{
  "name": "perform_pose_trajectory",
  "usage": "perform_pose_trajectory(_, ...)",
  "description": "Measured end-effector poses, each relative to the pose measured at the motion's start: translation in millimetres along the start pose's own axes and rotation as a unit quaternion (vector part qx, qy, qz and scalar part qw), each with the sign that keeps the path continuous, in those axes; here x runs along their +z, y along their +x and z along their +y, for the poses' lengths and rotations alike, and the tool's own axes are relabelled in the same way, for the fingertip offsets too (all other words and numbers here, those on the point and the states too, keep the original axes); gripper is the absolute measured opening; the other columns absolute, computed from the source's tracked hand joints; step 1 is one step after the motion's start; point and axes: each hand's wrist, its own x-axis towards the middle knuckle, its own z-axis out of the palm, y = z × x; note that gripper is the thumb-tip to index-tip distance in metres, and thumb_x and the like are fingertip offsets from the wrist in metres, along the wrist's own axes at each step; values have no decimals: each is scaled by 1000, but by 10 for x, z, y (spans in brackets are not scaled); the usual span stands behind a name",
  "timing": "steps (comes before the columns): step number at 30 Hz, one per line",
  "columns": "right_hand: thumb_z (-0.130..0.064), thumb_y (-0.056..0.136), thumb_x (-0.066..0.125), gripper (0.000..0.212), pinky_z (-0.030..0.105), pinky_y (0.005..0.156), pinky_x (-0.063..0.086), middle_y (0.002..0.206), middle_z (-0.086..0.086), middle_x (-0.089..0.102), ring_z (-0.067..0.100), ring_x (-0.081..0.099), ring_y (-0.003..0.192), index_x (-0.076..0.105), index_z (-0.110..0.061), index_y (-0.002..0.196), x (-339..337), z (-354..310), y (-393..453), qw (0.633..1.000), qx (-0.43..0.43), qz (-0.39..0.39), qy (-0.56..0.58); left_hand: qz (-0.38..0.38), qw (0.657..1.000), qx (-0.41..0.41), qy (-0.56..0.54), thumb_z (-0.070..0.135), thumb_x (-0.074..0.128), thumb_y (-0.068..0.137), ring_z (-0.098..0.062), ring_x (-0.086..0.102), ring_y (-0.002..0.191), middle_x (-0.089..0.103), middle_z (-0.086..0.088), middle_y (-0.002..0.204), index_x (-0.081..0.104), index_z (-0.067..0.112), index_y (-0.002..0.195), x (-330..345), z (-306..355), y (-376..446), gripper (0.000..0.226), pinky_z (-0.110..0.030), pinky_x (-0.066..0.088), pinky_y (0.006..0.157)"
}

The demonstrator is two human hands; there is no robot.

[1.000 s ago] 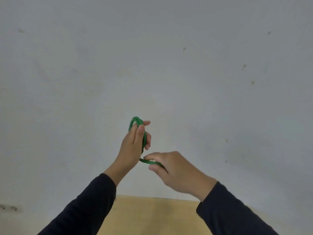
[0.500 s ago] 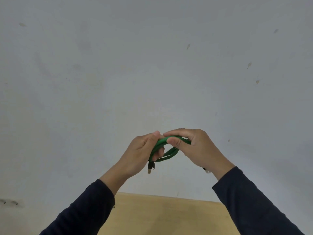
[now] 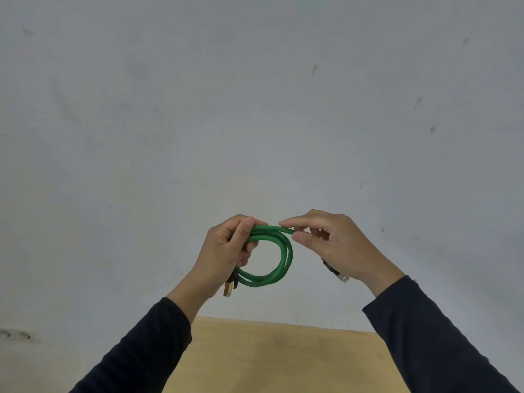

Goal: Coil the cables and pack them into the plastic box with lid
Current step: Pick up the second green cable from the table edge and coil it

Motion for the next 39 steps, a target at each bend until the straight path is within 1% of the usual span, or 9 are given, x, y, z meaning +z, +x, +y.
perform_pose_trajectory(4, -13, 87, 61, 28, 9, 54, 38, 78, -13, 58, 9, 42, 51, 68, -37, 100, 3, 102, 18, 999, -23, 36, -10, -19, 999, -20, -29, 35, 49, 85, -10, 29, 42, 49, 3, 54, 71, 18, 85, 30, -77, -7, 28, -21, 24, 41)
perform_pose_trajectory(10, -8, 88, 58, 14, 7, 62, 38, 79, -11, 58, 4, 52, 64, 67, -19, 90, 132, 237, 82, 987, -45, 132, -76, -38, 994, -52, -83, 35, 50, 84, -9, 28, 42, 49, 4, 53, 69, 16, 91, 110, -127, 14, 28, -18, 25, 40)
perform_pose_trajectory(16, -10, 91, 52, 13, 13, 53, 45, 71, -3, 59, 4, 53, 54, 61, -19, 87, 340, 292, 137, 973, 92, 173, 122, 22, 1000, 6, -11, 25, 48, 92, -9, 32, 41, 48, 4, 52, 68, 11, 94, 210, -157, 91, 24, -19, 26, 40)
perform_pose_trajectory(23, -8, 91, 52, 15, 18, 48, 39, 65, 7, 53, 14, 44, 53, 67, -8, 87, 439, 345, 155, 939, 171, 126, 270, 102, 992, 31, 62, 19, 46, 96, -8, 40, 45, 50, 8, 51, 67, 15, 89, 225, -324, 145, 23, -18, 34, 44)
perform_pose_trajectory(26, -9, 92, 49, 22, 15, 49, 37, 69, 8, 61, 8, 43, 51, 70, -14, 85, 501, 328, 98, 951, 148, 134, 235, 149, 987, 29, 56, 20, 46, 96, -8, 40, 46, 49, 4, 53, 67, 17, 86, 234, -373, 183, 24, -19, 35, 44)
perform_pose_trajectory(29, -21, 96, 42, 26, 8, 56, 39, 78, -1, 69, -1, 50, 58, 68, -21, 95, 619, 309, 26, 969, 107, 147, 168, 189, 981, 24, 44, 21, 45, 96, -9, 41, 47, 50, 2, 57, 66, 19, 85, 248, -402, 219, 24, -21, 36, 46)
perform_pose_trajectory(33, -27, 96, 42, 38, 23, 78, 46, 97, 0, 59, 10, 54, 84, 43, -23, 134, 887, 408, -21, 980, 44, 192, 9, 213, 977, 7, 30, 23, 43, 97, -8, 41, 47, 52, 4, 58, 65, 20, 86, 309, -464, 219, 25, -25, 38, 48)
perform_pose_trajectory(36, -23, 97, 38, 41, 21, 78, 43, 91, -10, 51, 16, 53, 89, 36, -22, 139, 1010, 440, -30, 967, 27, 253, -19, 209, 978, -8, 17, 26, 41, 97, -7, 42, 46, 54, 3, 60, 64, 21, 88, 352, -526, 155, 25, -23, 38, 48)
perform_pose_trajectory(39, -21, 97, 36, 40, 22, 74, 43, 85, -25, 45, 19, 53, 86, 40, -23, 136, 1084, 471, -63, 964, 13, 263, -35, 201, 979, -20, 17, 28, 41, 97, -7, 43, 47, 56, 4, 60, 64, 22, 89, 340, -602, 64, 26, -23, 40, 48)
